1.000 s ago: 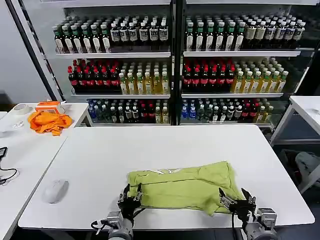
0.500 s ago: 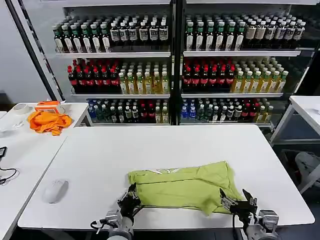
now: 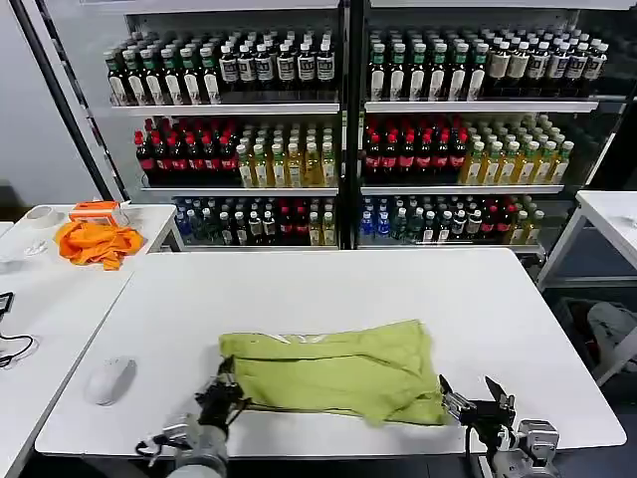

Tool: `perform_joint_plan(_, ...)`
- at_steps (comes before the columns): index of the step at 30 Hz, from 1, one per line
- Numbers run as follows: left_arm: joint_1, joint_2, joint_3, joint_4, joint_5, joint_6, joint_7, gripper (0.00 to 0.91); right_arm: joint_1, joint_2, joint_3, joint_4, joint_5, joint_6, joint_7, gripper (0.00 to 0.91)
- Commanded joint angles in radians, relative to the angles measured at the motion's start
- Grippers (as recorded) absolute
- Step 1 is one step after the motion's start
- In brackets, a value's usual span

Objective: Fold and organize the clothes.

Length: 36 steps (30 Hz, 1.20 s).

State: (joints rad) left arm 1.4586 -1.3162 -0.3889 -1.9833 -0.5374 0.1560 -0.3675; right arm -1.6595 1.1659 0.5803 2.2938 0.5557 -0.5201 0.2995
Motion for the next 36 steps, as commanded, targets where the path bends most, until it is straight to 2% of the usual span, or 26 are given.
perform_joint_plan(1,0.016,0.180,-0.235,-0.058,-0.206,0.022,0.016,0.020,0.000,0.002,-0.004,-0.001,0.000,0.001,0.000,0.907)
perform_joint_plan(4,-0.029,0.217,-0.206,-0.077,-0.272,0.050,0.021,0.020,0.000,0.002,-0.011,0.000,-0.003,0.000,0.001,0.907)
perform_joint_plan(7,-0.072,0.221,-0.125,-0.112,-0.332,0.060,0.026,0.020,-0.004,0.001,-0.011,0.001,-0.006,0.000,0.001,0.907)
perform_joint_plan(13,-0.132,0.149,0.064,-0.151,-0.382,0.077,0.036,0.020,-0.019,-0.004,0.006,0.002,-0.006,0.001,0.000,0.907)
perform_joint_plan(19,-0.206,0.089,0.210,-0.109,-0.462,0.077,0.039,0.020,-0.026,-0.009,0.022,-0.003,-0.004,0.005,-0.002,0.907)
perform_joint_plan(30,-0.303,0.012,0.376,0.039,-0.483,0.055,0.050,0.020,-0.010,-0.011,0.022,-0.028,-0.002,0.008,-0.003,0.907)
perform_joint_plan(36,-0.342,-0.012,0.422,0.111,-0.453,0.054,0.048,0.020,0.005,-0.016,0.021,-0.041,0.004,0.007,-0.002,0.907)
